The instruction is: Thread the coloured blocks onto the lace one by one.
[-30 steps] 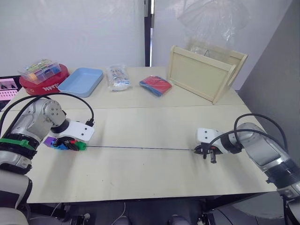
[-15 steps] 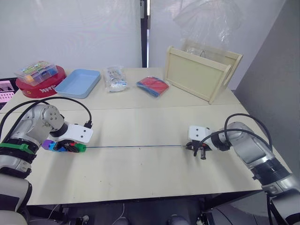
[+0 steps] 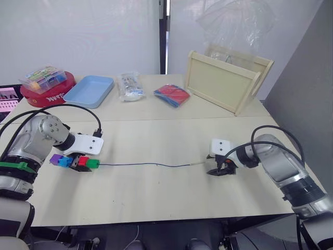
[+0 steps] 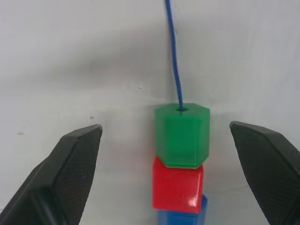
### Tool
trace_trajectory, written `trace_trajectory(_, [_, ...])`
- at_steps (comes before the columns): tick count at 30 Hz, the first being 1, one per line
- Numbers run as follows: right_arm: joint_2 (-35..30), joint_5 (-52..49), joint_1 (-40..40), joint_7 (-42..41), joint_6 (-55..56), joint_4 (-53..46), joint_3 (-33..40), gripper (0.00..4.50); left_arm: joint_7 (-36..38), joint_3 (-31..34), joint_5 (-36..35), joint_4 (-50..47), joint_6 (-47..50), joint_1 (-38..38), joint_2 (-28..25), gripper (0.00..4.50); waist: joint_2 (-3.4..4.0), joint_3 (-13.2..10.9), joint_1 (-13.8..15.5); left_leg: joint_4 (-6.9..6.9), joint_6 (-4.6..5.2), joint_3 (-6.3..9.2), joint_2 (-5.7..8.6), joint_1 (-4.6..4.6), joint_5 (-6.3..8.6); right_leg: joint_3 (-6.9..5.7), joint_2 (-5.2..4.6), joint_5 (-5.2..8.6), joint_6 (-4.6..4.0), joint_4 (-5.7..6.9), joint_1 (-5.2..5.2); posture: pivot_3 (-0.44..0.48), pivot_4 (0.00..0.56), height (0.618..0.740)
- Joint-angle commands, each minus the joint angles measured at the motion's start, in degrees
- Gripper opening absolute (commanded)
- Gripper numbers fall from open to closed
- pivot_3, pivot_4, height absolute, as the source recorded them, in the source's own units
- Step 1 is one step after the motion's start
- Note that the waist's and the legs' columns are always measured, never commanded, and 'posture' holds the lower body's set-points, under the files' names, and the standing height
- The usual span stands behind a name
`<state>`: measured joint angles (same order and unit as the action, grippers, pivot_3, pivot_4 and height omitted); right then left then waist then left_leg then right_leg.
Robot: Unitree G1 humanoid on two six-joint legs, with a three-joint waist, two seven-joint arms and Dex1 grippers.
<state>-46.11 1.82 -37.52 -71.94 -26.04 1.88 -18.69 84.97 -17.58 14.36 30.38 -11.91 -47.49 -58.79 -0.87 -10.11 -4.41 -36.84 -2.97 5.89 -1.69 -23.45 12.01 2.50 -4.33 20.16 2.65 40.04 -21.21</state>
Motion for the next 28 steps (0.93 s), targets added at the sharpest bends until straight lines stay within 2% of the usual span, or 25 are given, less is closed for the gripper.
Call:
trace_trajectory(1, [-0.99,-6.33,1.24,-0.18,-1.68,-4.19,7.77,4.48,-0.51,8.08,-9.09,-1.07,1.54,3.43,-1.15,4.5,0.02,-0.01,-0.07,0.0,0.0,-0.02,-0.02,0.0,0.0,0.0,0.01,0.0,0.0,-0.02,-0.02,0.0,0.15,0.74])
trace_trajectory(5, [-2.11,-8.29,4.37,2.59,-2.69,-4.45,12.52,4.48,-3.54,18.52,-19.69,-0.09,5.35,7.08,0.25,4.5,0.02,-0.01,0.35,0.0,0.01,-0.02,-0.04,0.0,0.01,-0.01,0.01,0.0,0.0,0.05,-0.04,0.0,0.15,0.74])
trace_trajectory(9, [-1.84,-12.52,6.84,6.53,-3.43,-2.45,20.64,4.48,-1.81,26.4,-26.61,-3.95,9.66,17.41,-2.84,4.5,0.03,-0.02,0.13,0.02,0.02,-0.09,-0.02,0.05,0.01,0.02,-0.03,0.0,0.0,0.04,-0.04,0.0,0.15,0.74])
trace_trajectory(11, [-0.53,-17.21,7.28,9.69,-6.37,-1.0,27.93,4.48,-4.76,33.67,-31.26,-5.88,13.48,23.2,-2.54,4.5,0.06,-0.03,0.04,0.07,0.03,-0.14,-0.04,0.09,0.02,0.05,-0.02,0.0,-0.01,0.05,-0.04,0.0,0.15,0.74])
trace_trajectory(15, [-1.46,-19.65,10.92,11.66,-6.5,0.22,33.35,4.48,-10.6,46.12,-37.95,-6.4,20.21,32.71,-1.09,4.5,0.05,-0.03,0.45,0.08,0.02,-0.15,-0.09,0.12,0.02,0.05,0.0,0.0,-0.01,0.05,-0.03,0.0,0.15,0.74])
trace_trajectory(21, [-1.41,-21.6,16.82,13.88,-5.5,1.95,37.0,4.48,-22.08,58.81,-38.32,-0.98,18.17,43.09,1.52,4.5,0.05,-0.03,0.59,0.09,0.03,-0.25,-0.09,0.18,0.02,0.11,-0.05,0.0,-0.01,0.01,0.0,0.0,0.15,0.74])
trace_trajectory(25, [-0.26,-22.16,19.42,17.39,-5.01,0.93,38.2,4.48,-26.45,59.01,-34.69,1.43,13.97,47.88,1.79,4.5,0.05,-0.03,0.58,0.09,0.03,-0.28,-0.09,0.19,0.02,0.14,-0.05,0.0,-0.01,-0.03,0.0,0.0,0.15,0.74])
trace_trajectory(28, [-0.01,-22.91,21.59,18.81,-5.25,-1.35,38.78,4.48,-25.52,60.37,-37.06,0.17,14.46,49.98,2.48,4.5,0.05,-0.03,0.69,0.11,0.02,-0.31,-0.1,0.19,0.03,0.17,-0.04,0.0,-0.01,-0.04,0.0,0.0,0.15,0.74])
